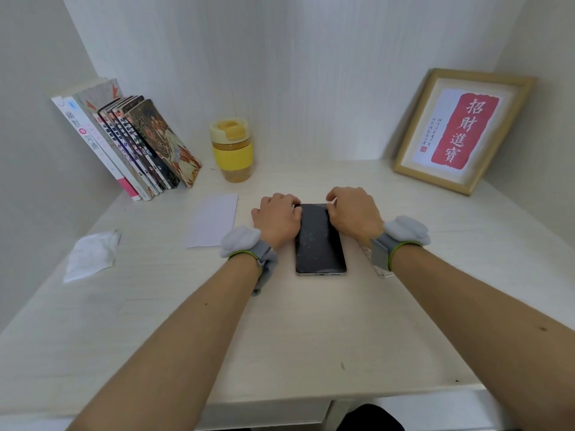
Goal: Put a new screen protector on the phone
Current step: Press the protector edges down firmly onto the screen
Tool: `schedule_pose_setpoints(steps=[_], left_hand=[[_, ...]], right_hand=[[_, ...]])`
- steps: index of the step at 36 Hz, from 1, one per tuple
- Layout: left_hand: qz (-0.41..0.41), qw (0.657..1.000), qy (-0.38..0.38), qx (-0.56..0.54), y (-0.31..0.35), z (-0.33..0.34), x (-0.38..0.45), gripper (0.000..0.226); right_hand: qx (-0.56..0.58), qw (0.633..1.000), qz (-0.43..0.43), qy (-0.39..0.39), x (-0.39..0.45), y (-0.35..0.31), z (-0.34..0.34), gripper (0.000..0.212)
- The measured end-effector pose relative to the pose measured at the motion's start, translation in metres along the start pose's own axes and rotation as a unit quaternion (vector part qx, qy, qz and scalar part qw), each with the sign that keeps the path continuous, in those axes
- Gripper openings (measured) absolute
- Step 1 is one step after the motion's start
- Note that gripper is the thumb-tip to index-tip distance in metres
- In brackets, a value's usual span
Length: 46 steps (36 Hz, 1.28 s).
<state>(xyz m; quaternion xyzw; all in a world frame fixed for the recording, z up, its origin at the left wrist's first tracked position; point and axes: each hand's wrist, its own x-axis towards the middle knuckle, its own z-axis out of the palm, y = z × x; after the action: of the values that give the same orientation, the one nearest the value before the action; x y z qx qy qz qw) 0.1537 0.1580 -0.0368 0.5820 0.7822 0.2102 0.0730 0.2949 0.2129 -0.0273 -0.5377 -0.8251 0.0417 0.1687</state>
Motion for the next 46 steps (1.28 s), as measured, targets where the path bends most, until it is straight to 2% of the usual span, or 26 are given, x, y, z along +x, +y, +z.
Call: schedule_pose_setpoints(steps=[5,16,29,40,46], left_hand=[[0.017,0.999,-0.008,0.026,-0.002,0.002,-0.001,0.036],[0.031,0.998,-0.038,0.049,-0.002,-0.001,-0.004,0.045],[0.05,0.994,-0.031,0.095,-0.003,0.002,-0.007,0.045],[0.038,0.997,-0.041,0.044,-0.006,-0.001,-0.013,0.045],[-0.001,0.999,-0.039,-0.02,-0.005,-0.009,-0.014,0.045]], right_hand=[[-0.049,0.999,0.003,0.013,-0.001,-0.004,0.004,0.029],[0.002,1.0,0.007,-0.018,-0.003,0.001,-0.001,0.03],[-0.15,0.985,-0.09,0.006,-0.009,0.004,0.003,0.028],[-0.161,0.984,-0.07,0.032,-0.017,0.009,0.001,0.027],[-0.147,0.988,0.005,0.043,-0.024,0.013,-0.002,0.03]])
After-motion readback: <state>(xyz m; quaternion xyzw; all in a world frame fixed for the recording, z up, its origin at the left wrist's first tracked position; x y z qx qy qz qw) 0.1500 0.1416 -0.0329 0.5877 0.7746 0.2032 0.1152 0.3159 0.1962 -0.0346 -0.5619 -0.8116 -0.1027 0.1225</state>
